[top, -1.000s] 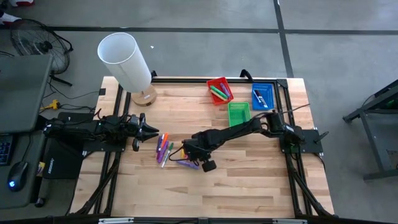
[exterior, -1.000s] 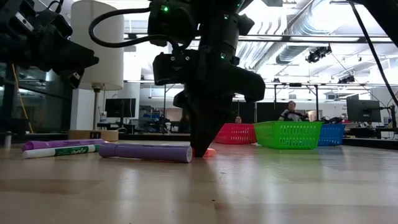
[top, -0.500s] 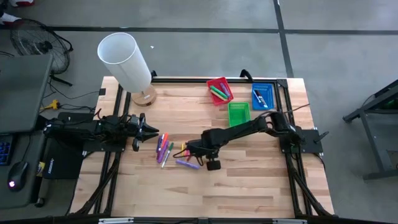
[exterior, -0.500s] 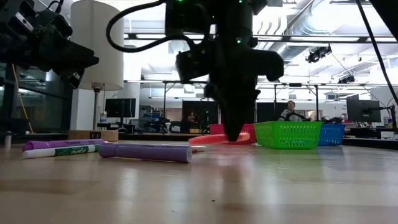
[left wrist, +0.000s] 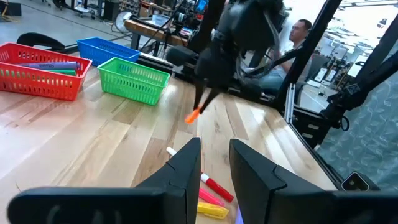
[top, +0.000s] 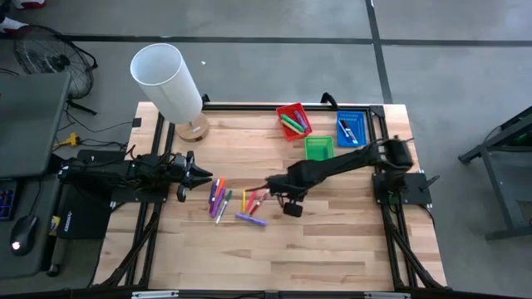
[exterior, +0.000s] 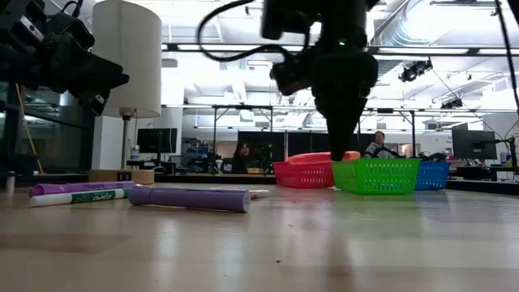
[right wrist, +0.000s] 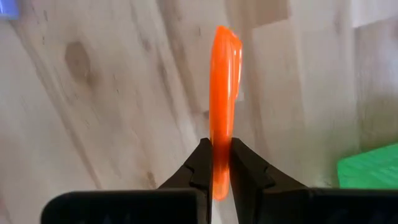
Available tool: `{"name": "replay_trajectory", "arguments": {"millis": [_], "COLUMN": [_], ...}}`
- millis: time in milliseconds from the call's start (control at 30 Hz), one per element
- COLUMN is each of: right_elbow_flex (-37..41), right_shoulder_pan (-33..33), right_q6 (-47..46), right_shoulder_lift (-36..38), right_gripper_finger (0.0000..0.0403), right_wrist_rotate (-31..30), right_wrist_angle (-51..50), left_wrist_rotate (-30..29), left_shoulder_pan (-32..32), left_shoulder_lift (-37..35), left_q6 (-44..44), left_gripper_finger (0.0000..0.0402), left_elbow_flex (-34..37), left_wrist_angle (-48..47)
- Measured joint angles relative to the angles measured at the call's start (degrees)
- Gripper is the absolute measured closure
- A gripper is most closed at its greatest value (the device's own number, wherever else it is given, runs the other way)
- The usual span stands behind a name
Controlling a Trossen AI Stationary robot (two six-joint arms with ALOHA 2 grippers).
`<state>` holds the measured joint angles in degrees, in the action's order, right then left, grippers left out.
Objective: Pick & Place Markers
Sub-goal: Put the right orange pen in the green bin
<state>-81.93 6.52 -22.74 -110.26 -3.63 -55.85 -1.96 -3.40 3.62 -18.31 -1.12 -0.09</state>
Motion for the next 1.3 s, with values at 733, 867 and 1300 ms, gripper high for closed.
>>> {"name": "replay_trajectory", "arguments": {"millis": [733,867,1300], "right_elbow_flex": [17.29,17.29,18.44], "right_shoulder_pan": [-18.39,-20.63,-20.76], "right_q6": [-3.84,-9.22,-23.18], "right_shoulder_lift": [17.12,17.15,20.09], "right_gripper_finger": [0.0380,0.0380,0.0372], "right_wrist_rotate": [-0.10,-3.89,-9.45], "right_wrist_angle": [11.93,8.00,-2.58], "left_wrist_rotate": [-0.01,0.00,0.00], "left_shoulder_pan": [0.00,0.00,0.00], "left_shoulder_lift": [-0.02,0.00,-0.02], "left_q6": [0.01,0.00,0.01], "left_gripper_finger": [0.0318,0.0318,0.0318], "left_elbow_flex": [0.00,0.00,0.01], "left_wrist_angle": [0.01,0.01,0.01]}}
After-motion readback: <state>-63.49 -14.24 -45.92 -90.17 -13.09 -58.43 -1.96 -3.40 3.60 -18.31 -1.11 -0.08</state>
